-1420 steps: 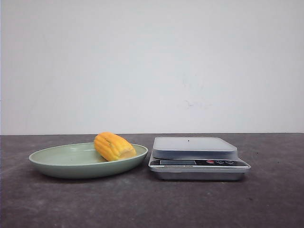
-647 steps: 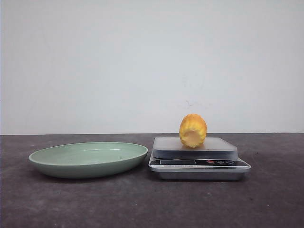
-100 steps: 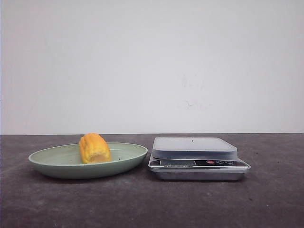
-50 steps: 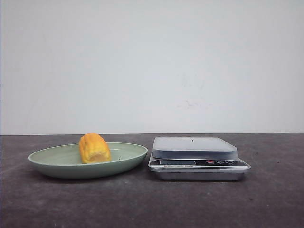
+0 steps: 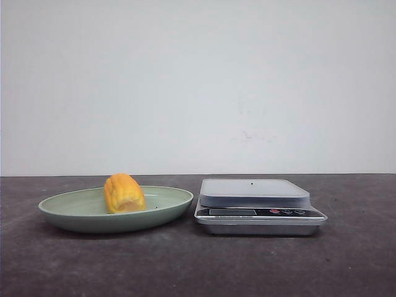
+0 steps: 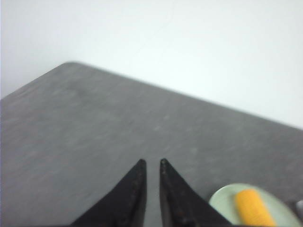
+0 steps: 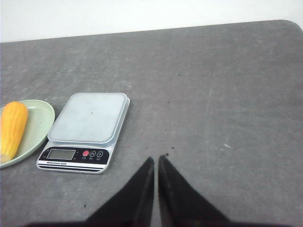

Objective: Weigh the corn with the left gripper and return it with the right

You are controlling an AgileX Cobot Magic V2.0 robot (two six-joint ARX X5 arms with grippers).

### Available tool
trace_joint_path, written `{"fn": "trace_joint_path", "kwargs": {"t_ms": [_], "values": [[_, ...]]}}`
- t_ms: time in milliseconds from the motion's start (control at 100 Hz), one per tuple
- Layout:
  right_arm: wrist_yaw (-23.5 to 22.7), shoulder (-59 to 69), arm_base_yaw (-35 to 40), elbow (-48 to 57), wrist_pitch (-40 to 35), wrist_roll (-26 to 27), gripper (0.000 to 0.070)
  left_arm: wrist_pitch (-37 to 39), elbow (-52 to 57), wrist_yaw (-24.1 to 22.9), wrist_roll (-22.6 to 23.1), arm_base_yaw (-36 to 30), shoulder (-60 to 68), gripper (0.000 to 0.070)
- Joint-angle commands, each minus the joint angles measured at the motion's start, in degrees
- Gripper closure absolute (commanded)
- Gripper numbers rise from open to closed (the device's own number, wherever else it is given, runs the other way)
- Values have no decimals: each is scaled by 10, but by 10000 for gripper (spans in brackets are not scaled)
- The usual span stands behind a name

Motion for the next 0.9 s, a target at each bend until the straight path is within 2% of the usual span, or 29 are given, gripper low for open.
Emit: {"fn": "trace_joint_path", "kwargs": {"t_ms": [0,30,80,210,410,640,890], "values": [[0,0,1,7,6,6,693,77,-43,97,69,50,-10,696],[0,0,1,7,6,6,693,105,-71,137,76,78,-19,696],[0,0,1,7,6,6,693,136,-110,179,76,113,-31,696],[0,0,1,7,6,6,693,186,-200,233,72,167,-61,696],[0,0,1,7,6,6,693,245,-305,245,72,188,-85,696],[0,0,1,7,6,6,693,292,-362,245,91,188,-85,696],[0,0,1,7,6,6,693,277,-388,245,96,188,-85,696]]}}
